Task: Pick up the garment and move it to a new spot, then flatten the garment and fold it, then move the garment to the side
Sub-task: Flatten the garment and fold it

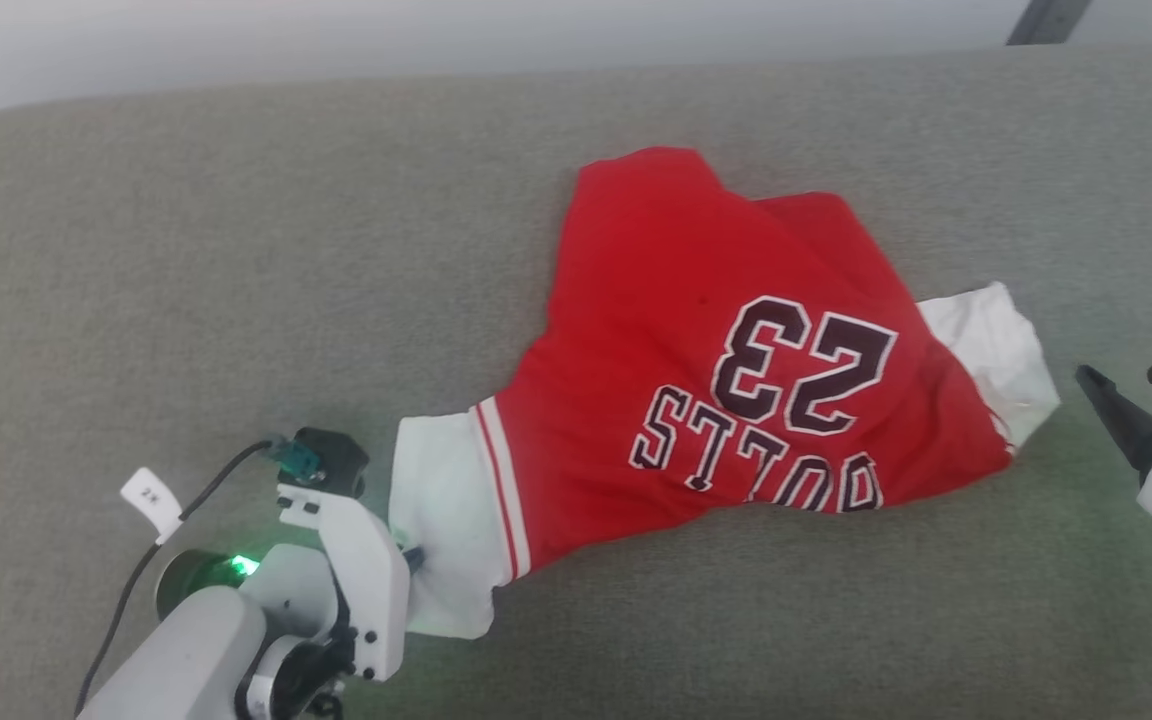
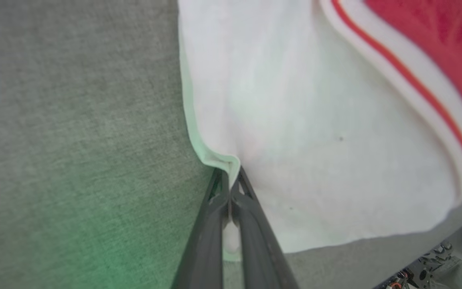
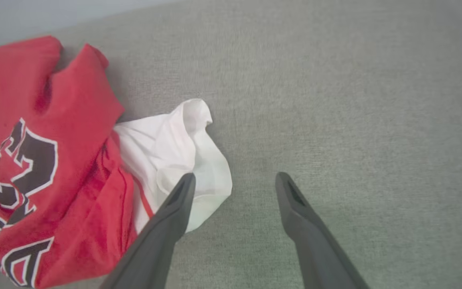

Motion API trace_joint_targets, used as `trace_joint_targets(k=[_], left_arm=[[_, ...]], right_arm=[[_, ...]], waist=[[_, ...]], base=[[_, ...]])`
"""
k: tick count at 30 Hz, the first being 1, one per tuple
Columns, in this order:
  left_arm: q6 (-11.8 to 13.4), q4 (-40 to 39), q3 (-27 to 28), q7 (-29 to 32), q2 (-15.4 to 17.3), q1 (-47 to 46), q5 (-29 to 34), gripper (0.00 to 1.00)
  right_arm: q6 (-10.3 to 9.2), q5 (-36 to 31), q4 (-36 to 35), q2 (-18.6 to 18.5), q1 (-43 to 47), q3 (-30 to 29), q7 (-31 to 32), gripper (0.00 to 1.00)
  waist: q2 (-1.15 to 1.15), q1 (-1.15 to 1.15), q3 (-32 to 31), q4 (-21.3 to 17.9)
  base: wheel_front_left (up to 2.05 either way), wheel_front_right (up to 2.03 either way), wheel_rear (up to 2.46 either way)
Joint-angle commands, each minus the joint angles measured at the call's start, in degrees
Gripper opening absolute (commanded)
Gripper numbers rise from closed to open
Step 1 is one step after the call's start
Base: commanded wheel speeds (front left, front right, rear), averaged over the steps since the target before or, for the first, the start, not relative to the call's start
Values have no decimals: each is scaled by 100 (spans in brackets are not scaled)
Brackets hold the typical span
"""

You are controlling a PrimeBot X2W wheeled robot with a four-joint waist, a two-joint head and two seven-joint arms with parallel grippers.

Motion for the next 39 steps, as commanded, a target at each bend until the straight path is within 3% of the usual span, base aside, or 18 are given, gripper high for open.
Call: trace_joint_targets(k=[1,9,13,14,15,23,30,39], left_arm=[[40,245,-46,-49,-28,-44,79,0],[-74,455,-98,-260,-228,-348,115,0],[-140,582,-118,-375,-329,-492,149,0],[-137,615,-110,-408,-368,-514,124,0],[-143,652,-119,-418,-384,-532,126,0],[-198,643,-30,-384,-342,-749,22,0],[-107,-243,171,132,8,-995,-169,0],[42,-1194,520,1043,620,-1785,-304,0]], right_arm=[[0,83,119,19,-160,19,60,100],[-1,203,1332,-201,-836,483,782,100],[1,453,2008,-15,-1038,711,1171,98],[1,467,2117,-17,-1055,831,1270,21],[1,493,2196,-13,-1076,938,1355,0],[1,874,2251,-151,-1326,1129,1421,0],[0,1432,1663,-329,-1496,1049,1810,0],[0,1878,1054,-147,-2029,642,2493,0]], waist=[[-1,0,101,123],[-1,0,387,464],[-1,0,486,577],[-1,0,500,604],[-1,0,504,619],[-1,0,380,620],[-1,0,-44,501],[-1,0,-684,352]], base=[[0,0,0],[0,0,0],[0,0,0],[0,0,0],[0,0,0],[0,0,0],[0,0,0],[0,0,0]])
